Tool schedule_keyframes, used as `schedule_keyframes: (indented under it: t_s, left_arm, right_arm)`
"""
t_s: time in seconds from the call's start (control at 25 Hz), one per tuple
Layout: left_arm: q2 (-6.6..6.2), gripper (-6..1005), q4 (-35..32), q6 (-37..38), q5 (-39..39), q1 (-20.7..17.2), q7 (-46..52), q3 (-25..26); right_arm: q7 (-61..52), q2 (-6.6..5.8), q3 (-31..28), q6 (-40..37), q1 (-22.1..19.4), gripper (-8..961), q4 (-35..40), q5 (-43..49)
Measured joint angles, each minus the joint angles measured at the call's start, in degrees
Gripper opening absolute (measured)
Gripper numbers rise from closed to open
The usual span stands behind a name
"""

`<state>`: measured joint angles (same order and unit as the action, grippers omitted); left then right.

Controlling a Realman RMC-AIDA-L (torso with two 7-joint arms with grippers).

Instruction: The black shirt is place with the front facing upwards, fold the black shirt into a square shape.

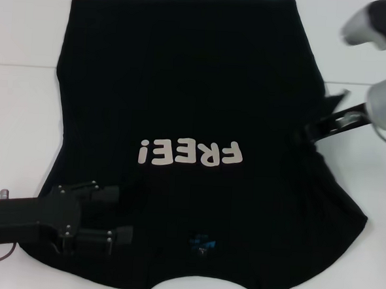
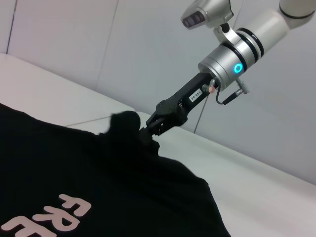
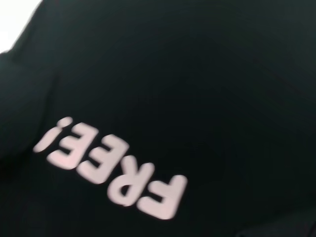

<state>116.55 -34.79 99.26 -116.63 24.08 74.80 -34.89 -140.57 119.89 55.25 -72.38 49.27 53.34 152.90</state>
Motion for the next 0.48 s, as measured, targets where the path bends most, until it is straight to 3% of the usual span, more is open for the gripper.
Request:
schedule_keyframes:
  t_s: [0.2, 0.48]
  left_arm:
    - [0.09, 950, 0.07, -0.13, 0.02, -0.23, 0.00, 0.00]
    - [0.19, 949, 0.08, 0.46, 0.51, -1.01, 1.52, 3.15]
  right_arm:
    - [-0.64, 0.09, 4.33, 0.19, 0.80, 57, -1.16, -3.73]
    - [2.80, -1.18, -1.45, -2.44, -2.30, 67, -2.67, -15.60]
